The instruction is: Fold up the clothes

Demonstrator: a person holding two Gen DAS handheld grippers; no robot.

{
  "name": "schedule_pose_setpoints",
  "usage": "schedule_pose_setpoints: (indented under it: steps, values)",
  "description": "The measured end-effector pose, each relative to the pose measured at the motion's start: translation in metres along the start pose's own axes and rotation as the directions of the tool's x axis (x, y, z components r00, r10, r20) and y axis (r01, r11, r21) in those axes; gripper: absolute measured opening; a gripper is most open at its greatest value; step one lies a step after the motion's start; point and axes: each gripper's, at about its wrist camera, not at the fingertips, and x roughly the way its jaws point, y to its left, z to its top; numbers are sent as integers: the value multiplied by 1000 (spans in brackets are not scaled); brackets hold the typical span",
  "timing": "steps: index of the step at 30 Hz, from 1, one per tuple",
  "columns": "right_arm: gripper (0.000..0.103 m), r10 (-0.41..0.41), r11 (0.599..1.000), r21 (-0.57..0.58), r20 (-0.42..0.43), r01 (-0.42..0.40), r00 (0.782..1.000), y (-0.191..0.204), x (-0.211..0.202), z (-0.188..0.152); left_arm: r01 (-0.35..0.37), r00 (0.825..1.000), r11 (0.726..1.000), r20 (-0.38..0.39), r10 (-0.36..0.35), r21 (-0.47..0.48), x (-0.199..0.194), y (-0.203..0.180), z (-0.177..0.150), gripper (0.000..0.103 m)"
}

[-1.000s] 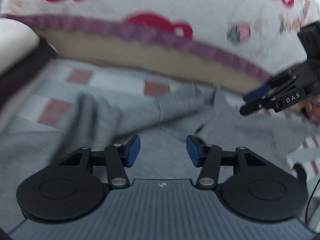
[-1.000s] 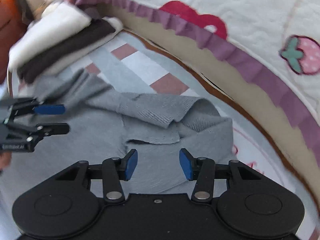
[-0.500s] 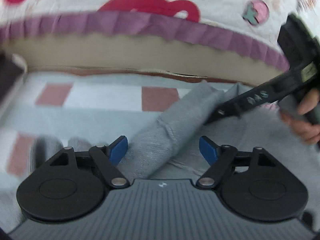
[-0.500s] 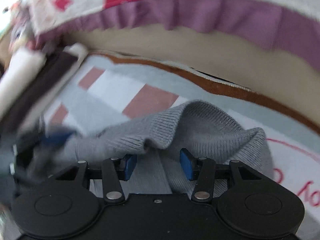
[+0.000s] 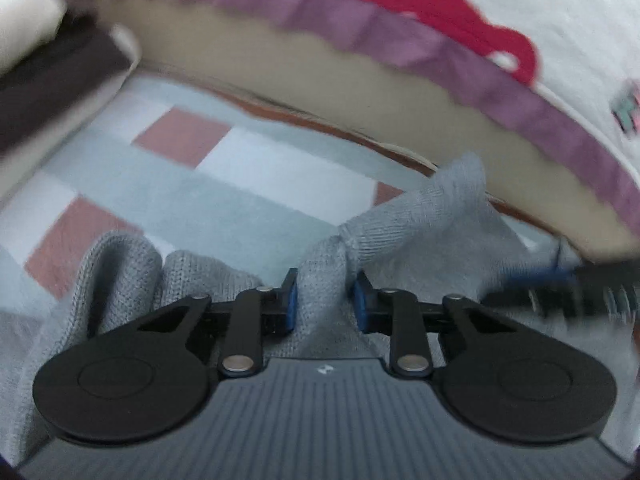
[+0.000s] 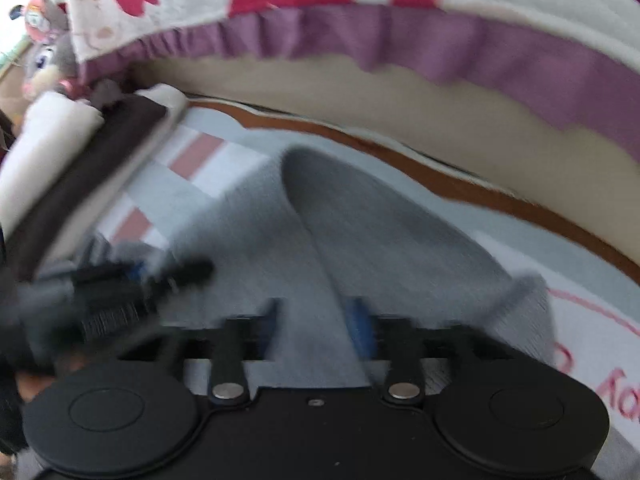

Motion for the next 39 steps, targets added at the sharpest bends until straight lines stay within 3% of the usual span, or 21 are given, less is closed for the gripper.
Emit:
schedule_pose_setpoints:
  steps: [2, 4, 6, 7, 10, 12, 15, 16, 19, 20, 21, 23, 25, 28, 29, 30, 31, 34, 39]
  values:
    - [62, 37, 999, 26, -7, -36, 999, -7, 0, -9, 23, 1000, 997, -11, -24, -76, -2, 8, 4, 26]
    - [61, 77, 996, 38, 4, -77, 997, -10, -1, -18, 32, 999, 995, -20, -34, -95, -3, 7, 5, 26]
    - [36, 119, 993, -6, 42, -119, 992, -5, -3, -24, 44, 999, 994, -27, -47, -98, -5, 6, 6, 27]
    - [6, 124, 992, -48, 73, -121, 990, 0, -6, -28, 53, 998, 994, -29, -56, -99, -8, 5, 5, 27]
    - [5, 171, 981, -116, 166, -153, 971, 11, -23, -39, 118, 992, 982, -27, -123, -149, -24, 9, 5, 30]
    - [5, 229, 972, -108, 200, -211, 953, 18, -34, -48, 173, 984, 969, -22, -179, -179, -41, 9, 5, 42]
    - [5, 312, 949, -108, 215, -295, 925, 31, -48, -62, 268, 959, 944, -35, -280, -193, -66, 2, 1, 52]
    - [5, 330, 943, -110, 217, -313, 919, 35, -51, -66, 303, 948, 933, -39, -316, -193, -73, -1, -2, 53]
    - [5, 386, 922, -136, 218, -363, 896, 52, -58, -80, 440, 884, 867, -57, -464, -233, -79, -5, -13, 57]
    - [5, 392, 918, -157, 219, -364, 894, 58, -60, -86, 451, 873, 850, -66, -484, -270, -78, -5, -15, 57]
    - [5, 391, 917, -179, 211, -358, 896, 64, -60, -92, 439, 876, 858, -84, -474, -265, -78, -9, -16, 58]
    - [5, 382, 917, -202, 192, -344, 904, 72, -56, -104, 395, 903, 902, -109, -416, -172, -80, -20, -16, 66]
    - [5, 387, 914, -207, 194, -348, 901, 73, -61, -110, 308, 939, 948, -138, -316, -76, -74, -33, -16, 71]
    - [5, 403, 909, -206, 205, -363, 892, 73, -71, -116, 195, 965, 980, -189, -182, 52, -58, -52, -16, 73]
    - [4, 408, 907, -206, 208, -368, 889, 73, -74, -119, 138, 973, 986, -200, -116, 97, -51, -55, -18, 53]
    - [4, 413, 905, -206, 211, -373, 886, 73, -77, -121, 81, 977, 986, -207, -50, 143, -45, -58, -19, 7]
    - [5, 418, 903, -206, 215, -378, 883, 73, -81, -123, 39, 978, 984, -208, -2, 175, -40, -60, -20, 4]
    - [5, 434, 897, -205, 225, -393, 872, 73, -91, -129, 112, 983, 989, -157, -97, 93, -60, -50, -16, 3]
    - [5, 470, 879, -210, 235, -427, 851, 74, -110, -142, 226, 972, 967, -92, -216, 118, -118, -51, -31, 2]
